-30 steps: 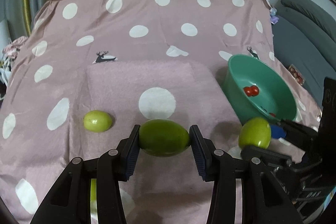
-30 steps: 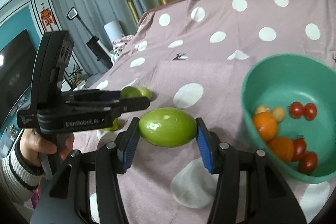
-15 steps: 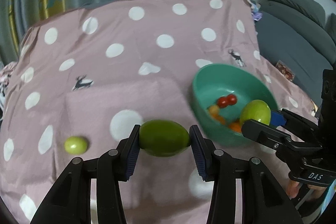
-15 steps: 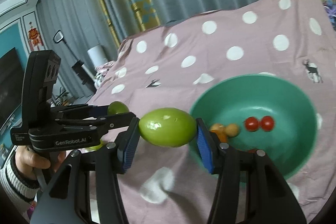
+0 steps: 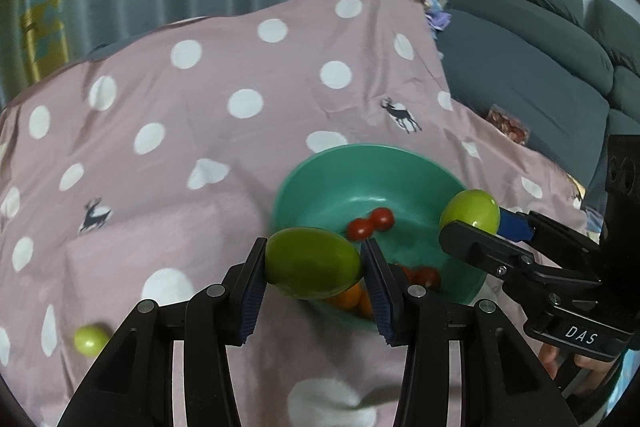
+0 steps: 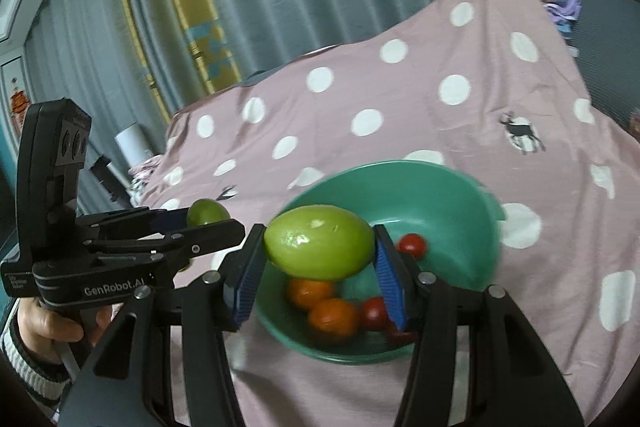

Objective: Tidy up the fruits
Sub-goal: 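Carry both green fruits into the green bowl and open both tools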

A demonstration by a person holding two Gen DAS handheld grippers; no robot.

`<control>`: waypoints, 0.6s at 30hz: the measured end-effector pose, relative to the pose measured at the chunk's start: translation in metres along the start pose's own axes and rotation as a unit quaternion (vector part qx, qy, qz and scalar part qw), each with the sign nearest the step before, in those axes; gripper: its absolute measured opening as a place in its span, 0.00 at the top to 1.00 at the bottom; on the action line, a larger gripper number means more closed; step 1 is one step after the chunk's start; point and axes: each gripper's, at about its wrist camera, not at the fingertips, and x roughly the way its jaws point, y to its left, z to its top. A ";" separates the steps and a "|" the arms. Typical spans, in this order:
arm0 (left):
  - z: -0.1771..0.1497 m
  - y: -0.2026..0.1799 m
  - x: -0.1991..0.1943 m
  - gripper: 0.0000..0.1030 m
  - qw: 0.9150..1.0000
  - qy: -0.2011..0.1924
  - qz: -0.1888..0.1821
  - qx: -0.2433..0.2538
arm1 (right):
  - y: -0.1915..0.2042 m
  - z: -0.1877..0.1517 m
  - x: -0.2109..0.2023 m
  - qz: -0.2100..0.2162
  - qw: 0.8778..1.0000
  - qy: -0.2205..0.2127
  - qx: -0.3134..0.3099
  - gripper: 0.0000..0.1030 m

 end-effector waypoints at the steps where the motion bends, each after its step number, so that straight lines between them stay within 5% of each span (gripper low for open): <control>1: 0.001 -0.003 0.004 0.55 1.000 0.002 -0.004 0.003 | -0.002 0.001 0.001 -0.009 1.000 0.000 0.001 0.49; 18: -0.003 -0.030 0.055 0.55 0.996 0.065 -0.003 0.057 | -0.023 -0.005 0.012 -0.088 0.996 0.031 0.000 0.49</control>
